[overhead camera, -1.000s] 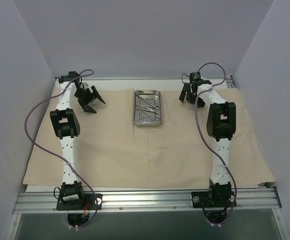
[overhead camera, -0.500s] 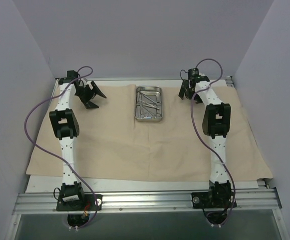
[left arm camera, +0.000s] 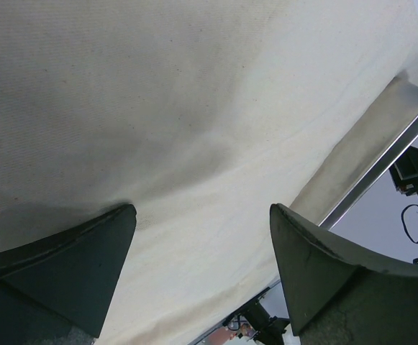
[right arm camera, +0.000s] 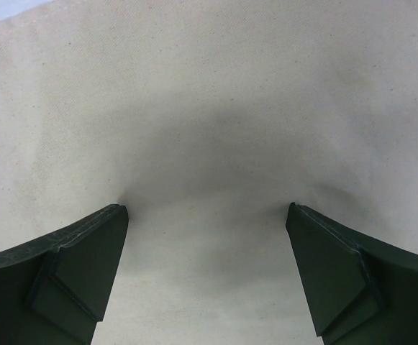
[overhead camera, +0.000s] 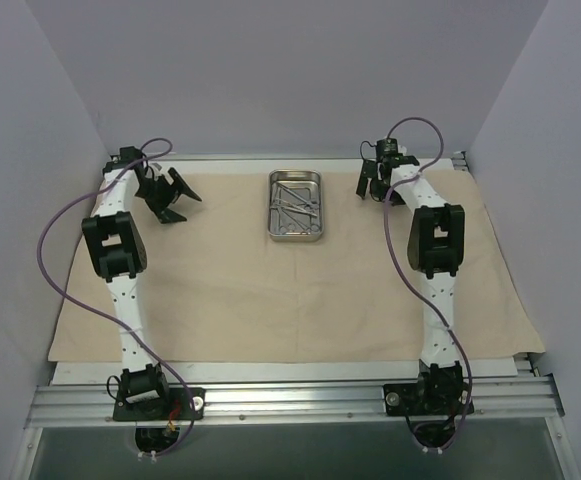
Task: Open and lay out the surgical kit
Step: Smooth out the surgical kit at the center of the board.
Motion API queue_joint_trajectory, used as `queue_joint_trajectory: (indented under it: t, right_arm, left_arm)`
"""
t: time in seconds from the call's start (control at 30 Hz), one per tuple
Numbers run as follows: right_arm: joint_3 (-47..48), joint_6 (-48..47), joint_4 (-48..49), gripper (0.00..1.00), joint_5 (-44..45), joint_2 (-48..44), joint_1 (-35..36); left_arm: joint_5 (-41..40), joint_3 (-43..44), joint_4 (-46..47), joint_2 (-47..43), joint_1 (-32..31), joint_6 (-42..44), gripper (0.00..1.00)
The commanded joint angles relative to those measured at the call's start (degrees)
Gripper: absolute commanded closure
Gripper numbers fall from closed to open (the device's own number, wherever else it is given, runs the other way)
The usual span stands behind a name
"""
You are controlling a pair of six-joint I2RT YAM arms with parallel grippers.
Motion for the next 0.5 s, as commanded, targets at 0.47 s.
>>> queue_joint_trajectory:
  t: [0.47]
  right_arm:
    - [-5.5, 0.0, -8.9, 0.0, -8.2, 4.2, 1.0]
  left_arm:
    - [-14.4, 4.5, -6.8, 8.6, 2.8, 4.3, 0.09]
